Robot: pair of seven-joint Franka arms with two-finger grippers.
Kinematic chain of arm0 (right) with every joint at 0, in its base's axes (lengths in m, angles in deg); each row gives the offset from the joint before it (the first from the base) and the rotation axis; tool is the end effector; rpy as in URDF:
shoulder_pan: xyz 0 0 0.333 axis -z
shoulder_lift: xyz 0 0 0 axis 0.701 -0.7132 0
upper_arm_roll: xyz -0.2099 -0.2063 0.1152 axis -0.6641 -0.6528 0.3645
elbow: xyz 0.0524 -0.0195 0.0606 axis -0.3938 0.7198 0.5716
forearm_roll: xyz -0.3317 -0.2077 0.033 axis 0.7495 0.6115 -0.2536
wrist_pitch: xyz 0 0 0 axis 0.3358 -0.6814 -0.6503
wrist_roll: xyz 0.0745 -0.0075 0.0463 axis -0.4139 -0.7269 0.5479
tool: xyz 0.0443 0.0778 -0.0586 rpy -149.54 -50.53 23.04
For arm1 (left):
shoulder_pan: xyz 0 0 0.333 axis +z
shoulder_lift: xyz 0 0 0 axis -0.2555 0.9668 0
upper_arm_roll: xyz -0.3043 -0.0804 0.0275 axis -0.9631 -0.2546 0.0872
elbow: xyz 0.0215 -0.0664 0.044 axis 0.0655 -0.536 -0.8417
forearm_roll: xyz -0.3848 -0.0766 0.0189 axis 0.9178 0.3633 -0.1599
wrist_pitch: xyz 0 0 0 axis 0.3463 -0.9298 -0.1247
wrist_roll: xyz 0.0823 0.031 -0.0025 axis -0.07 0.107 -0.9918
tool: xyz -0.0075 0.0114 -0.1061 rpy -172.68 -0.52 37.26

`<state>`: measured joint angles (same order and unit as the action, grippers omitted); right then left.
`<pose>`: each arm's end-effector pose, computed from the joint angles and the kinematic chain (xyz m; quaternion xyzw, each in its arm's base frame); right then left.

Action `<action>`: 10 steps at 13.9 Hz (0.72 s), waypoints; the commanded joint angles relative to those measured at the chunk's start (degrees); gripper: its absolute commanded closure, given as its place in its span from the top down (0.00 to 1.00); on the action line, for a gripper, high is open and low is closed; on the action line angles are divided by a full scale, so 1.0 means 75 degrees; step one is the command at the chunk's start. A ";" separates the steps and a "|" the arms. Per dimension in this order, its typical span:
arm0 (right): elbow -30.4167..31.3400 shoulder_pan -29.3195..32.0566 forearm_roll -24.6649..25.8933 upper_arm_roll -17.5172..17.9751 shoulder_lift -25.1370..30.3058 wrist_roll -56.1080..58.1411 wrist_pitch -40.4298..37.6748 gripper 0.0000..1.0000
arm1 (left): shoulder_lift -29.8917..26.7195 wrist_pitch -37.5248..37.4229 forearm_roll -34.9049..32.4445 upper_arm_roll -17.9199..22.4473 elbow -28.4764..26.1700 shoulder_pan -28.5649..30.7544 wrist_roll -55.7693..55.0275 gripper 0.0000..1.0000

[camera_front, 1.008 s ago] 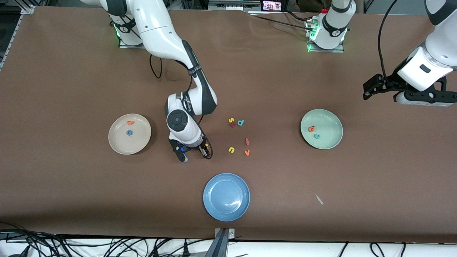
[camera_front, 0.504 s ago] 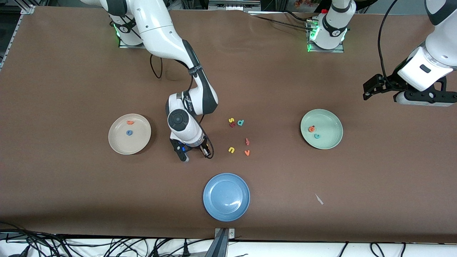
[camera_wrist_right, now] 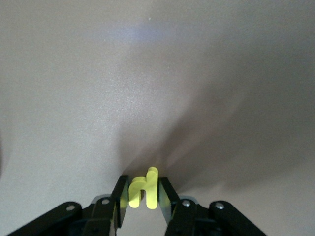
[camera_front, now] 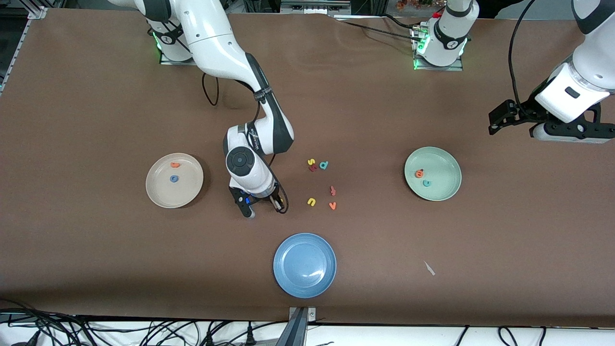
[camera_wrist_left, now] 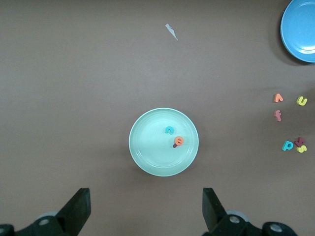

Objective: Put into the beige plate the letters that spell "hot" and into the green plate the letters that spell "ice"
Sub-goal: 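Carry the yellow letter to the beige plate and open the right gripper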

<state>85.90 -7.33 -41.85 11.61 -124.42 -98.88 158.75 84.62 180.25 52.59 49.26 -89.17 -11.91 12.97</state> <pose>0.6258 0.4004 0.1778 -0.8769 0.4752 0.0094 0.0715 0.5588 -0.0562 0.5813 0.9998 -0.0135 0.0093 0.0120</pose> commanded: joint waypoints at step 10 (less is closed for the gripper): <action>-0.0878 0.0314 0.0204 -0.0166 -0.0048 0.0622 -0.1798 0.09 | 0.0073 -0.0175 -0.0203 -0.0004 0.0210 -0.0011 0.0107 1.00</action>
<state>83.89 -6.65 -41.51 11.27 -124.37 -97.32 152.70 84.63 180.25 52.59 49.26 -89.17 -11.91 12.97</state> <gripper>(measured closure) 0.740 0.000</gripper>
